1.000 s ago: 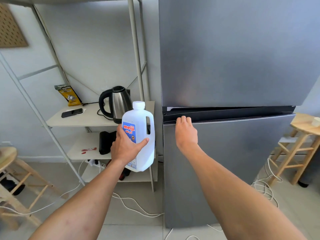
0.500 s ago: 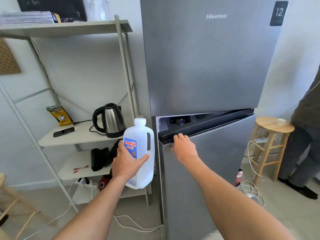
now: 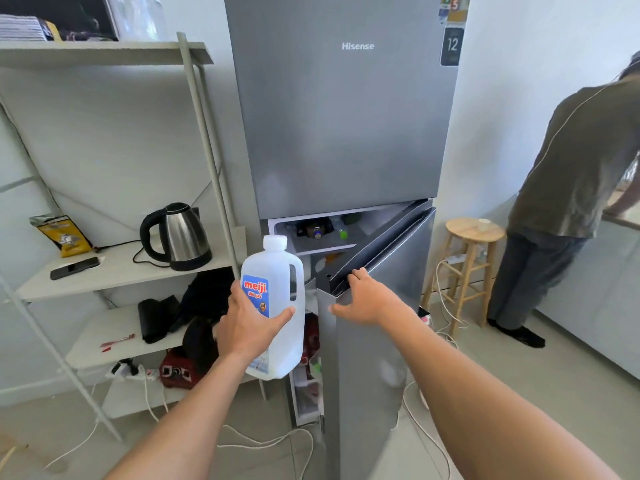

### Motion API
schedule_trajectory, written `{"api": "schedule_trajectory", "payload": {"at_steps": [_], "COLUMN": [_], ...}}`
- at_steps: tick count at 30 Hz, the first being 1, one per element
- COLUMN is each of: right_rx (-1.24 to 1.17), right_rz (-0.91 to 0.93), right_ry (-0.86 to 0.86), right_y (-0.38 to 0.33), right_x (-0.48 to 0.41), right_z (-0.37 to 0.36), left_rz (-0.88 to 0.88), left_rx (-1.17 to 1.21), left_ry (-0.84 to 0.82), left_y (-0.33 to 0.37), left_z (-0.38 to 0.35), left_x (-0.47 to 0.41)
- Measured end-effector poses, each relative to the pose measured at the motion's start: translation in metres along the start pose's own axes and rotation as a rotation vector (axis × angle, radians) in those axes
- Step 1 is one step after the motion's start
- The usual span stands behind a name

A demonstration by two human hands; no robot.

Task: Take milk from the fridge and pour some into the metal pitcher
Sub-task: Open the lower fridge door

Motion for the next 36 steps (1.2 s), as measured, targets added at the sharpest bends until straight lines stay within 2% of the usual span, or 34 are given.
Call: {"api": "schedule_trajectory", "payload": {"at_steps": [3,7,14,21,26,29,33,36], "right_rx": [-0.064,-0.172,-0.142,-0.183,-0.332,-0.388,-0.321,-0.260], "right_rz": [-0.059,-0.149,-0.224,-0.285,-0.331,-0.328,-0.245,-0.262], "right_ry": [-0.024,0.060,0.257,0.299,0.324,0.387,0.512,0.509], "right_y": [0.005,0.030,0.076,0.130,0.176,0.198,0.217,0.237], "right_x": [0.029,0.068,0.113,0.160,0.188,0.205,0.213,0.214], "right_z": [-0.001,0.004,0.018,0.023,0.028,0.026,0.023,0.020], "left_rz": [-0.024,-0.047,-0.077,-0.060,-0.076,-0.073,-0.057,-0.061], "left_rx": [-0.005,0.001,0.012,-0.035,-0.035,0.003,-0.018,-0.052], "left_ry": [-0.022,-0.060,-0.073,-0.042,-0.054,-0.067,-0.091,-0.110], "left_y": [0.013,0.030,0.070,0.116,0.158,0.178,0.201,0.217], "left_z": [-0.007,-0.024,-0.042,-0.058,-0.080,-0.098,-0.119,-0.132], "left_x": [0.015,0.045,0.070,0.087,0.110,0.129,0.150,0.161]}}
Point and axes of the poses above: each hand's wrist, its own x-axis away from the middle knuckle, its own z-axis out of the back of the hand, y = z × x, the point moved 6 cm from there along -x, towards the middle knuckle, and after that the axes turned 7 degrees about -y, right-handed, at the moved point
